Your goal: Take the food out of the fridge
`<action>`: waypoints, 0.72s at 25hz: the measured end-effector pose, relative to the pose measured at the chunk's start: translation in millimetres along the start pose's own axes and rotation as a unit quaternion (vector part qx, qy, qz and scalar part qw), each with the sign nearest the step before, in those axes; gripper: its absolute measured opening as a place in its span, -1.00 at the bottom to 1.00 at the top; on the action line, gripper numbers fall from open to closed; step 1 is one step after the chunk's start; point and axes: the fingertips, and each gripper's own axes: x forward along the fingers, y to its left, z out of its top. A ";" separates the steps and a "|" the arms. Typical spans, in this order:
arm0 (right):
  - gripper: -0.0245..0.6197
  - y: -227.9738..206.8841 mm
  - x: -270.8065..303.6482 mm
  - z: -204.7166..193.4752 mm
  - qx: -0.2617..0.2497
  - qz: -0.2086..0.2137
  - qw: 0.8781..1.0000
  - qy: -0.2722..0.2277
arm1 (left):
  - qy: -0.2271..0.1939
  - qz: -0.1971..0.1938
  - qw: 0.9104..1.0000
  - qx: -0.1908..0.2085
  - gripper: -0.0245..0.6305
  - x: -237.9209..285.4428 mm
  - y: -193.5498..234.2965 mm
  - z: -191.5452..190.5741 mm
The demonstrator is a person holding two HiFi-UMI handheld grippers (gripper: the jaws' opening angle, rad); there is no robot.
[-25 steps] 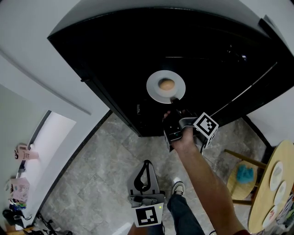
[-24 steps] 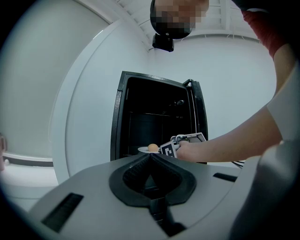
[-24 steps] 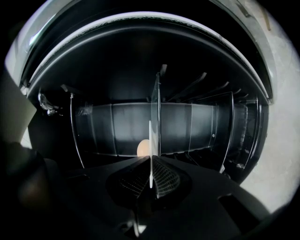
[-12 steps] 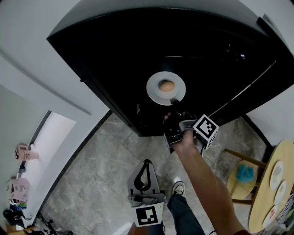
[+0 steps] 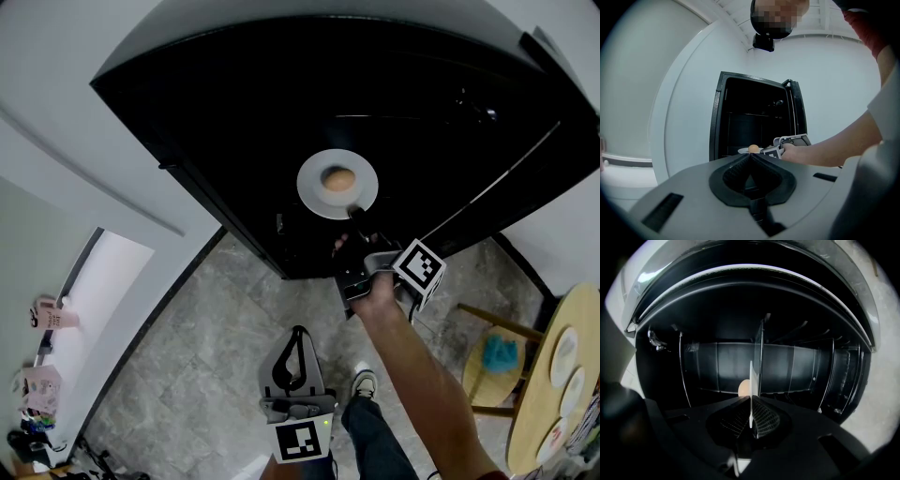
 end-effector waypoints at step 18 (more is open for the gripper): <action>-0.83 2.8 -19.6 -1.9 0.000 0.017 1.000 0.003 | -0.002 0.000 1.000 0.003 -0.88 0.6 -0.9 -0.8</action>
